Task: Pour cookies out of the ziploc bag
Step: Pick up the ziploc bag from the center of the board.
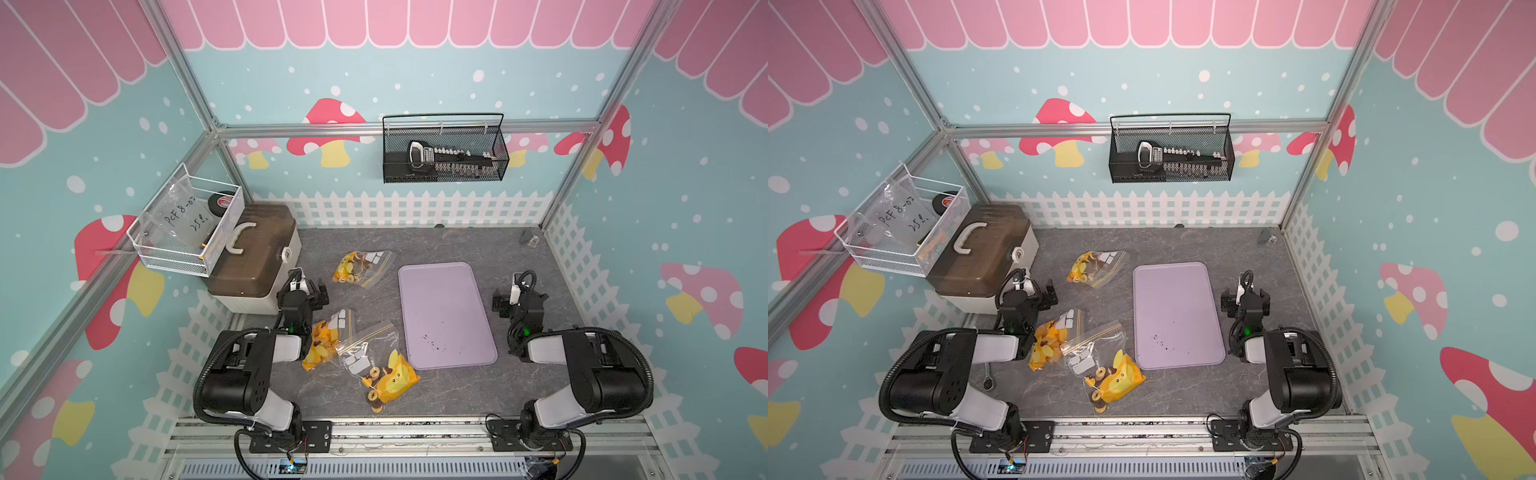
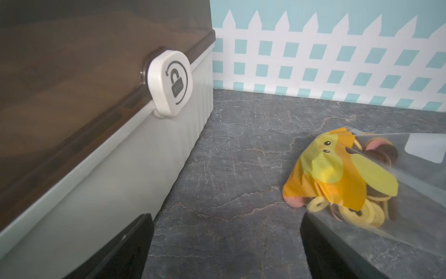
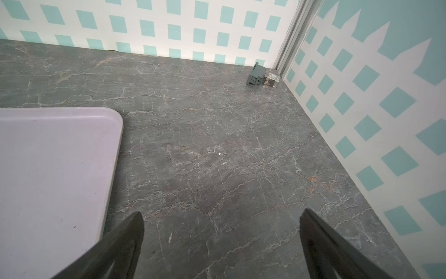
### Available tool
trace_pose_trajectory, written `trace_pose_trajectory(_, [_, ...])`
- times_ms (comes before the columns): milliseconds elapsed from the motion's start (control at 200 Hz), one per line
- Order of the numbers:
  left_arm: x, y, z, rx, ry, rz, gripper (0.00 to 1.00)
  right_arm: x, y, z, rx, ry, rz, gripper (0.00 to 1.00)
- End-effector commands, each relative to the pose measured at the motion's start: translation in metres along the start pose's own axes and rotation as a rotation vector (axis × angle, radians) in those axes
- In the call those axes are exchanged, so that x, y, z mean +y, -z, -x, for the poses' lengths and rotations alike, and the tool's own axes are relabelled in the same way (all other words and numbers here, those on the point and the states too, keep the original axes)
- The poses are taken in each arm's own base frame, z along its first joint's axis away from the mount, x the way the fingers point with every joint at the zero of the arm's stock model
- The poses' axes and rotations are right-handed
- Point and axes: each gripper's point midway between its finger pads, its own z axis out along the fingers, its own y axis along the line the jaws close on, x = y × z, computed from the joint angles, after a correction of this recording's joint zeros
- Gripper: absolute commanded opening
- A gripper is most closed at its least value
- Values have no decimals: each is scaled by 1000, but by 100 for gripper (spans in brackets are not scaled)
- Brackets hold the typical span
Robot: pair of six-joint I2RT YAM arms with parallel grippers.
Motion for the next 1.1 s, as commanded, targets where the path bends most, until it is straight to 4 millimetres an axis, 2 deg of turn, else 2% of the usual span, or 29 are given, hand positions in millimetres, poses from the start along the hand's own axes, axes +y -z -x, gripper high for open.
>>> trace_pose_trajectory(0, [0, 1, 5, -23, 5, 4, 99, 1, 1, 9, -33, -3, -2, 98])
trace_pose_trajectory(615, [1, 1, 5, -22, 5, 5, 99, 0, 1, 9, -34, -3, -3, 99])
trace_pose_trajectory(726, [1, 1, 5, -21, 5, 6, 99, 13, 0, 10, -33, 26, 66, 99])
trace_pose_trajectory(1096, [0, 1, 5, -24, 5, 2, 99, 12, 0, 10, -32, 21, 66, 99])
